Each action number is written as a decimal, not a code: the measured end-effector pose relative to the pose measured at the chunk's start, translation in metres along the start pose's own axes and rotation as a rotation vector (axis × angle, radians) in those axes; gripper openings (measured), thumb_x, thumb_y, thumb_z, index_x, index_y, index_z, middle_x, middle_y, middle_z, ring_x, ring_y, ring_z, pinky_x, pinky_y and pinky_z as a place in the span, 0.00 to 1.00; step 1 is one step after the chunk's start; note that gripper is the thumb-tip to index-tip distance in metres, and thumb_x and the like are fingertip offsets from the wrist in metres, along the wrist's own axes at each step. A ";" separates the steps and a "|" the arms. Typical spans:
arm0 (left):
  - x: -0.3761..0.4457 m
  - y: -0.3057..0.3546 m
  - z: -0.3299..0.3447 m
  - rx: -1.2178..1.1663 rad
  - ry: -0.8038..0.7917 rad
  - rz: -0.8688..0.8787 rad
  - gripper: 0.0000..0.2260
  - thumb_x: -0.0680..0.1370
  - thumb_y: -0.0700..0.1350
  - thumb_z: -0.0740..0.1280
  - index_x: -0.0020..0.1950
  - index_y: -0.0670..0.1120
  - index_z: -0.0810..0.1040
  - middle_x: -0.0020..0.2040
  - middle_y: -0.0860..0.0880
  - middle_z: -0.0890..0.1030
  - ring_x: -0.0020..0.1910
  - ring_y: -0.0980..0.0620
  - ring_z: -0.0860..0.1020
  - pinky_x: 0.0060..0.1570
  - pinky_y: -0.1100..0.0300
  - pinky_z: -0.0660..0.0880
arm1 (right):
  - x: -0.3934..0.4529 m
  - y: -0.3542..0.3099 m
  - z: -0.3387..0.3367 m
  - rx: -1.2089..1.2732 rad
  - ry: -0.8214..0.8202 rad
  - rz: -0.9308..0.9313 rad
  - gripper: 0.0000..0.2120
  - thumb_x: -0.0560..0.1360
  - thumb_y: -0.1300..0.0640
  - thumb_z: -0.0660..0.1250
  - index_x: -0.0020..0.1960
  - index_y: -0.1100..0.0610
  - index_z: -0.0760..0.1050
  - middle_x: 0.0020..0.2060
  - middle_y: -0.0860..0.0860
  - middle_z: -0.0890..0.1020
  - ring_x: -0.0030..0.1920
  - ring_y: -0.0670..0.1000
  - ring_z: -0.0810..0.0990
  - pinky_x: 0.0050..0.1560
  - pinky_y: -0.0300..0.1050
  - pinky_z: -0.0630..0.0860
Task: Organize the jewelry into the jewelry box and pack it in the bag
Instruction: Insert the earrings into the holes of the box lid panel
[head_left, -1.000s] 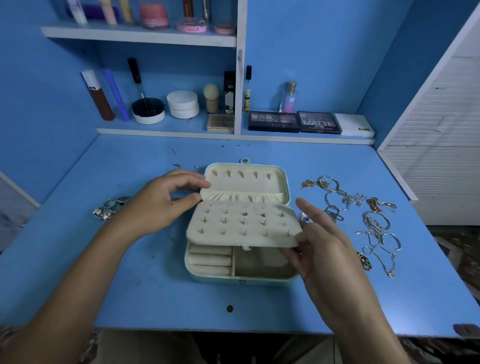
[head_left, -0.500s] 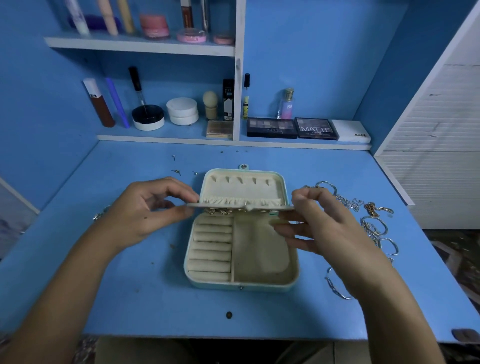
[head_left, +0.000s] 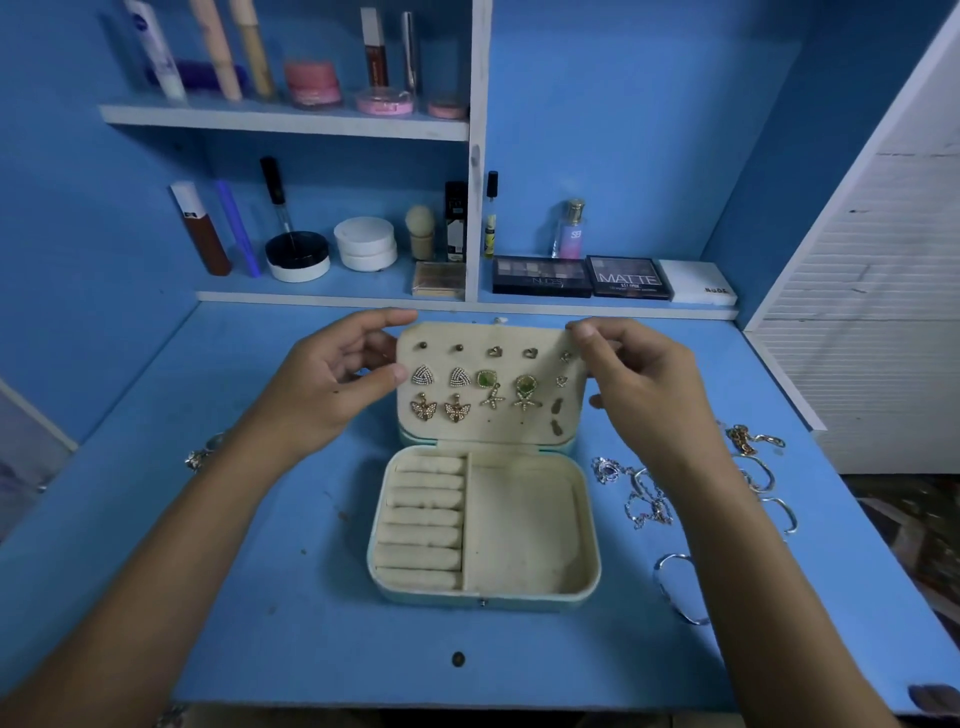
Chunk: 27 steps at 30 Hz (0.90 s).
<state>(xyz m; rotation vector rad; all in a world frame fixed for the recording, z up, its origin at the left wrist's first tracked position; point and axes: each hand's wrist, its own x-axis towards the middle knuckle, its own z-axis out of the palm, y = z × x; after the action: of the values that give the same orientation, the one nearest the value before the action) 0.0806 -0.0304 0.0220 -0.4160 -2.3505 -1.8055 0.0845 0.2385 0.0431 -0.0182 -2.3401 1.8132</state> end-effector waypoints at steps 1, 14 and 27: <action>0.003 -0.002 0.001 -0.001 0.003 -0.004 0.20 0.72 0.42 0.70 0.61 0.60 0.79 0.46 0.48 0.80 0.45 0.55 0.79 0.49 0.64 0.75 | 0.004 0.003 0.002 0.000 0.004 0.000 0.07 0.79 0.49 0.68 0.46 0.46 0.84 0.43 0.49 0.85 0.48 0.52 0.83 0.52 0.58 0.81; 0.019 -0.042 0.016 0.230 0.051 -0.143 0.15 0.79 0.37 0.67 0.59 0.55 0.79 0.57 0.55 0.79 0.51 0.65 0.77 0.52 0.72 0.70 | 0.039 0.038 0.017 -0.253 -0.119 0.104 0.08 0.81 0.51 0.61 0.53 0.45 0.80 0.43 0.40 0.81 0.37 0.42 0.79 0.41 0.38 0.75; 0.000 -0.034 0.025 0.373 0.060 -0.216 0.15 0.80 0.43 0.66 0.66 0.54 0.78 0.53 0.59 0.78 0.53 0.60 0.78 0.56 0.61 0.75 | 0.035 0.043 0.019 -0.301 -0.141 0.127 0.11 0.81 0.54 0.59 0.57 0.50 0.79 0.39 0.45 0.83 0.44 0.55 0.83 0.43 0.46 0.79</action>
<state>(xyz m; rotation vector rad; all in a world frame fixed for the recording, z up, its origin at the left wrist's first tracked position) 0.0715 -0.0148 -0.0154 -0.0601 -2.6954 -1.3780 0.0432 0.2356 0.0017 -0.0840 -2.7500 1.5404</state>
